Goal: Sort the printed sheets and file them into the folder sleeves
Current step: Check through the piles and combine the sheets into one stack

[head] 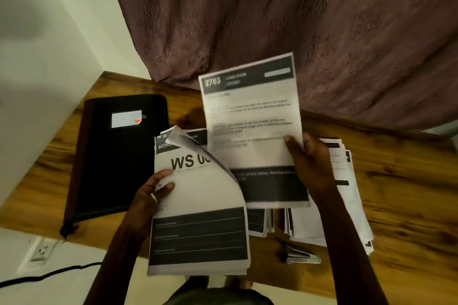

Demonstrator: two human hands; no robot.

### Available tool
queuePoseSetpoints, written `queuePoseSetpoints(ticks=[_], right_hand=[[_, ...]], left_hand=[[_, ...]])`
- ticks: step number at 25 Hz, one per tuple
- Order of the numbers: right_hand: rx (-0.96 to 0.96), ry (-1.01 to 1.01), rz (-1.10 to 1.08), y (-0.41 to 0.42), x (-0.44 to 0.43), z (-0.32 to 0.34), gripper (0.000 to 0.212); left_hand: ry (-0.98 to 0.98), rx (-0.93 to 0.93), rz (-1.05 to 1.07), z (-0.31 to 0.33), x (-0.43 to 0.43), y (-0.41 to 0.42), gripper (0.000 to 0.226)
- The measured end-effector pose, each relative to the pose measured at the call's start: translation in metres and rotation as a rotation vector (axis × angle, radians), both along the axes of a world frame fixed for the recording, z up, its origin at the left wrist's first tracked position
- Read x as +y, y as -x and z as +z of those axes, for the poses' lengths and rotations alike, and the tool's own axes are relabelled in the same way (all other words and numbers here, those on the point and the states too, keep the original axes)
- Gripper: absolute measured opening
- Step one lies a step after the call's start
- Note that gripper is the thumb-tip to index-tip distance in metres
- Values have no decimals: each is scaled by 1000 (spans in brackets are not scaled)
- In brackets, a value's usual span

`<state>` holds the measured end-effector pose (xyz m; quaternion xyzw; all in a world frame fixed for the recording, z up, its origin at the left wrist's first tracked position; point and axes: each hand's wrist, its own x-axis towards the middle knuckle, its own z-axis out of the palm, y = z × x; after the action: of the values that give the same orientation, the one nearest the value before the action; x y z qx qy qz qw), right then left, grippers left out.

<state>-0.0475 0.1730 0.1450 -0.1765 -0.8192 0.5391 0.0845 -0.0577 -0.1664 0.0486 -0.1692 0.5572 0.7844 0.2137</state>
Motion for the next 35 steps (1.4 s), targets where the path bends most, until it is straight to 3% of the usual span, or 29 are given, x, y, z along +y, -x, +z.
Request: queuePoseSetpoints(ticks=[3,7,10,15,18,21,23,25,27,29,32,35], right_hand=[[-171,7,134,-9,-5,-13,28],[-332,113,259,-26,-27,-25,20],[-392,218,263,-36,-45,-33,26],[-419,267,301,-39,-57,-44,34],[-526,245,352,-36,-61,-49,25],[-483,156,166,-29,-55,-69,28],[-470,-172,-40,-26,-43,-97,32],[-560,-385,-79,-26,-37,-118,52],[-619,-374,-70,-24,-38,-132,78],[-605,-339,-89,-21,-39,-137,89],[-595,-302,-139,-16,-34,-142,88],[-555,-240,-168,-15,-27,-144,72]], left_hand=[[-19,4,26,1,3,1,38],[-59,-2,34,-1,8,2,34],[-64,-4,45,1,11,3,32],[89,66,-33,4,10,5,34],[190,115,-82,5,12,7,34],[229,122,-72,8,8,7,34],[200,82,-31,11,4,6,33],[145,24,19,12,0,5,32],[106,-19,44,14,-1,4,32],[85,-36,51,17,-1,2,32],[61,-34,68,21,2,1,31],[49,-27,84,24,3,2,31]])
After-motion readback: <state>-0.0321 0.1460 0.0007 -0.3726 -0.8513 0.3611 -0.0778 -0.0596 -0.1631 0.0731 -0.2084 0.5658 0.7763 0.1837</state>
